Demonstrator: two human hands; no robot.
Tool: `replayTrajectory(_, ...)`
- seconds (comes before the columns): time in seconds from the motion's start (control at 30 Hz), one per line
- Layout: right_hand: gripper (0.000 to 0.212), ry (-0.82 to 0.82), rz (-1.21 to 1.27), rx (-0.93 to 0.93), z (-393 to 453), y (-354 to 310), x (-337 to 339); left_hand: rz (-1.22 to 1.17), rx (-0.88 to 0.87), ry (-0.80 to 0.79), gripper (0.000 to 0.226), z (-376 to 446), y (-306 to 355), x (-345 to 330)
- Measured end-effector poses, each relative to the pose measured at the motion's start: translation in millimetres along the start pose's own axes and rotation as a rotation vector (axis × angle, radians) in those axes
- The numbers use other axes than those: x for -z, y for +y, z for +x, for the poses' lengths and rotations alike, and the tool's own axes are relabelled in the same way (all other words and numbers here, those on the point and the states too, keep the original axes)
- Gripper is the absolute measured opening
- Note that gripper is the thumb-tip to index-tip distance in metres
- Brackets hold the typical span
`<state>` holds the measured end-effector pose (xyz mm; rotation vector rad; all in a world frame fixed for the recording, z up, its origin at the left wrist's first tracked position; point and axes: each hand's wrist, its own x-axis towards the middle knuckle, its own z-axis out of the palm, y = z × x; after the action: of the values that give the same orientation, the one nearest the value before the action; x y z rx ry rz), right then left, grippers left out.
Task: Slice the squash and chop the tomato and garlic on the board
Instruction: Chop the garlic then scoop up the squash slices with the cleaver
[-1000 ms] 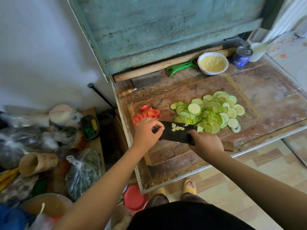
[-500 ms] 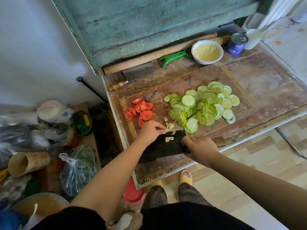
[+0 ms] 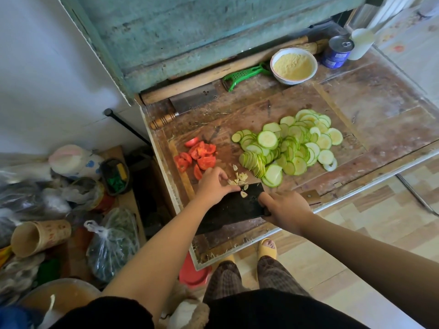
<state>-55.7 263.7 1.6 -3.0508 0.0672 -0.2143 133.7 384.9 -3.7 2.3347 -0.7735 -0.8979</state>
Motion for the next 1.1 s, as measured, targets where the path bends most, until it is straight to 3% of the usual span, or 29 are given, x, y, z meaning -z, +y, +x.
replayTrajectory(0.1,0.057,-0.012,-0.006,0.015,-1,0,-4,0.014,-0.014,0.028,0.047,1,7,-4)
replayTrajectory(0.27,0.055,0.01,0.025,0.017,-1,2,-3,0.172,-0.1,-0.14,0.064,-1,10,-9)
replayTrajectory(0.43,0.056,0.013,0.012,0.008,-3,2,-2,0.194,-0.075,0.008,0.052,6,9,-12)
replayTrajectory(0.67,0.056,0.001,0.004,0.007,-5,3,-2,0.212,-0.087,-0.032,0.052,8,18,-23)
replayTrajectory(0.8,0.056,-0.014,0.013,-0.019,-7,2,1,0.157,-0.087,0.076,0.031,9,19,-18)
replayTrajectory(0.97,0.051,0.007,0.021,-0.163,-21,6,13,0.007,-0.115,0.133,0.005,8,29,13)
replayTrajectory(1.1,0.041,0.011,-0.066,-0.379,-38,16,30,-0.03,-0.134,0.159,0.017,8,37,46)
